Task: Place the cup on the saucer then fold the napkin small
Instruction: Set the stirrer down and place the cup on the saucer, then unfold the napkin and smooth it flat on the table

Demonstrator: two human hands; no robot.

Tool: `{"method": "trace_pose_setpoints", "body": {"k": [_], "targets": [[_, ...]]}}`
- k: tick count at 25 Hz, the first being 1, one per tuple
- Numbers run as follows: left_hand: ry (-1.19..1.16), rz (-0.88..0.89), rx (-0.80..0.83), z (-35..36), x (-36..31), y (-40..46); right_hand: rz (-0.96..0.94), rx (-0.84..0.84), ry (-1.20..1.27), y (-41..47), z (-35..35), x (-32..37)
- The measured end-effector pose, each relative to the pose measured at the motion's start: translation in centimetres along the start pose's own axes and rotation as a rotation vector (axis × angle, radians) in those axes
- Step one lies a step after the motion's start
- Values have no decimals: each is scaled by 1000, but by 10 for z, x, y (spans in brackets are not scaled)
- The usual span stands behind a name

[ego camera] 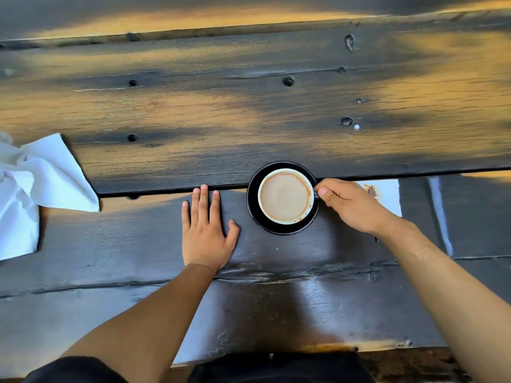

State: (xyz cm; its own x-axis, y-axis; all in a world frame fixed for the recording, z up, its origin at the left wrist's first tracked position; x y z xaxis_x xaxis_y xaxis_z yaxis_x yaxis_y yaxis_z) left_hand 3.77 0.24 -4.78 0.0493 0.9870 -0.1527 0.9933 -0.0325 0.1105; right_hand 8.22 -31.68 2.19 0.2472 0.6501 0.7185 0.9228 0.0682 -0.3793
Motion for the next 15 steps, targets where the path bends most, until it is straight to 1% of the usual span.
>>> {"method": "trace_pose_setpoints", "body": {"k": [2,3,6,7,8,10,12,15], "targets": [[-4,-3,-2,-1,-1,0,48,-51,64,-6,2,-3],[-7,-4,-2,-1,-1,0,66,-107,120,-10,5,-5],[-4,-4,6,-1,-1,0,185,-352,308,-25,24,-18],[2,-5,14,-1,-2,0,240,-418,327,-31,31,-22],[9,-9,29,-2,-2,0,277,-464,302,-39,37,-25],[21,-20,65,-4,-4,0,282,-504,163,-54,46,-30],[6,-33,107,-11,-7,1,256,-489,39,-67,53,-30],[-60,-59,184,-21,-8,-1,268,-451,-42,-80,64,-27]]}}
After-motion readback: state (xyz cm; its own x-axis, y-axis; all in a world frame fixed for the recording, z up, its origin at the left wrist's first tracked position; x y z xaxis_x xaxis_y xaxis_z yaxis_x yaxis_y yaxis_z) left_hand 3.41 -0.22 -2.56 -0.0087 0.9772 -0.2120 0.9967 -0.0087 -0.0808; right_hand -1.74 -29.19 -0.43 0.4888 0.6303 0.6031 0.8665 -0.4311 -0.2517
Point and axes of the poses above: each hand's wrist, its own y-axis towards the middle knuckle, its own z-axis out of the palm, x = y × z, the point moved 3 cm from there along y, towards the middle knuckle, and after that the axes turned 12 degrees about -x, right-handed, at the moved point
